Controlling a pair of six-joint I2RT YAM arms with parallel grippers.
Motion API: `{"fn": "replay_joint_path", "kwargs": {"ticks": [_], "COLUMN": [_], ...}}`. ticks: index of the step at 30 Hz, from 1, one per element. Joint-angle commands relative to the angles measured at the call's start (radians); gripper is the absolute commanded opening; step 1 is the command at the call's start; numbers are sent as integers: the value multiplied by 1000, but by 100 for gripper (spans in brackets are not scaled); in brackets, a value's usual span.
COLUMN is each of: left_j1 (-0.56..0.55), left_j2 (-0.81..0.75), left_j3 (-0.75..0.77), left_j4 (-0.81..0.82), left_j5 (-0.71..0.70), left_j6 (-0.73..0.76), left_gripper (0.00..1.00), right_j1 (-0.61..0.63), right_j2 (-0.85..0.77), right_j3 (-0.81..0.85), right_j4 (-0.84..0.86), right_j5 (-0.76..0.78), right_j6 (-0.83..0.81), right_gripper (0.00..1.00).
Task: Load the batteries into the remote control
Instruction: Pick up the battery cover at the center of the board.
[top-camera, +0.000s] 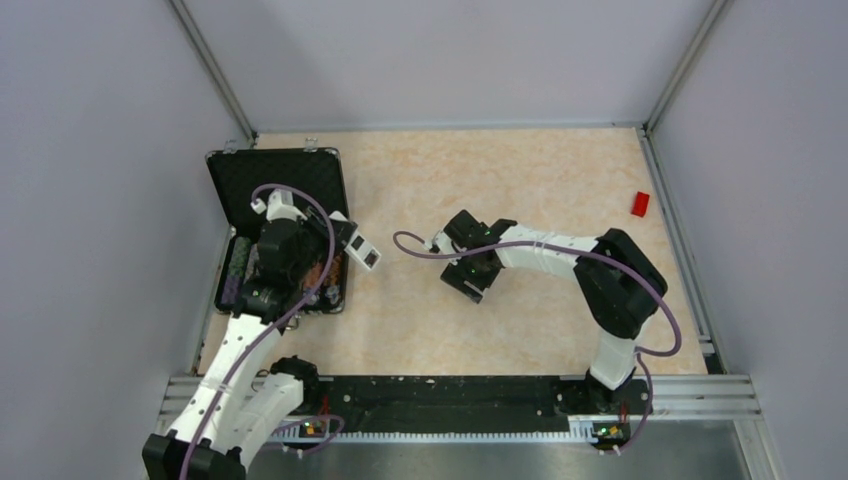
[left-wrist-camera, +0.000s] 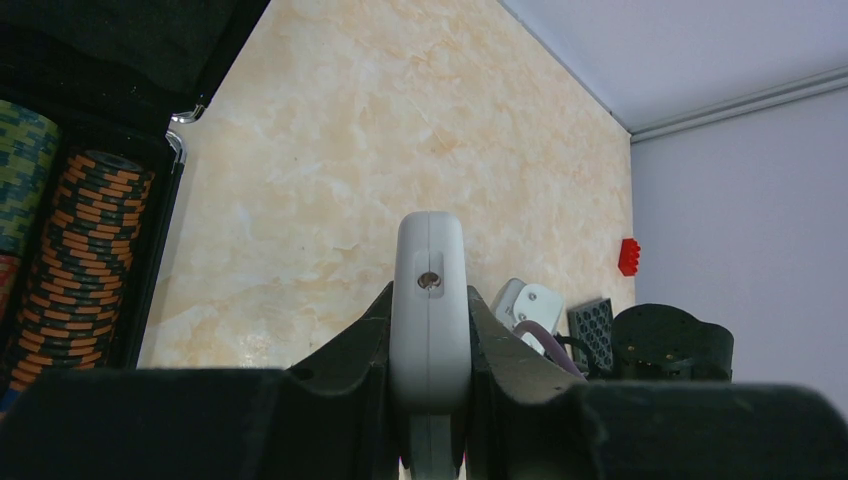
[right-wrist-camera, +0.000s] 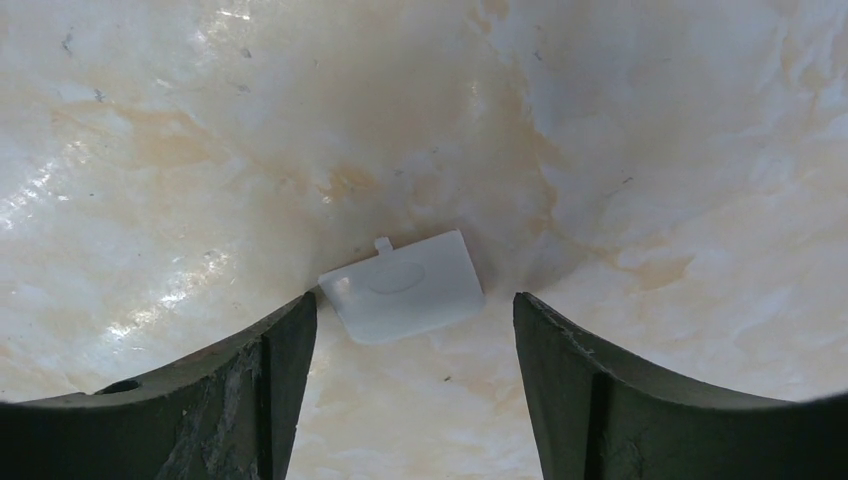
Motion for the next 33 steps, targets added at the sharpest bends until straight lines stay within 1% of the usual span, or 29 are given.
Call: {"fn": "replay_joint_path", "kwargs": {"ticks": [1,8,13,15,19,22,27,31,33], "left_j1": [27,75,118,133,155,160,166,169,170], "left_j2": [8,13,1,-2,-6,-7,-9,-15,-17], "left_j3": [51,53,53,54,52,47,40,33,27], "left_j4": [92,96,91,87,82,82,85,85,85], "left_j5": [38,68,85,95,112,117,118,121,123], "left_j6": [4,7,8,9,8,8,5,3,2], "left_gripper": [0,0,0,0,0,0,0,0,0], "right_j1": [14,9,3,3,5,7,8,12,15], "right_j2": [44,62,44,28,-14,-32,-33,-48,-50], "right_j3": [12,4,-10,-13,-48,-73,-82,-95,-99], "right_j4": [3,-4,-11,-26,-27,-12,-3,11,26], "right_j5": [-76,-114,-102,-104,-133,-137,-136,-135,-129], "right_j6": [-29,-40,-31,-17,-14,-27,-38,-40,-39], "right_gripper": [70,62,62,63,73,73,65,60,55]}}
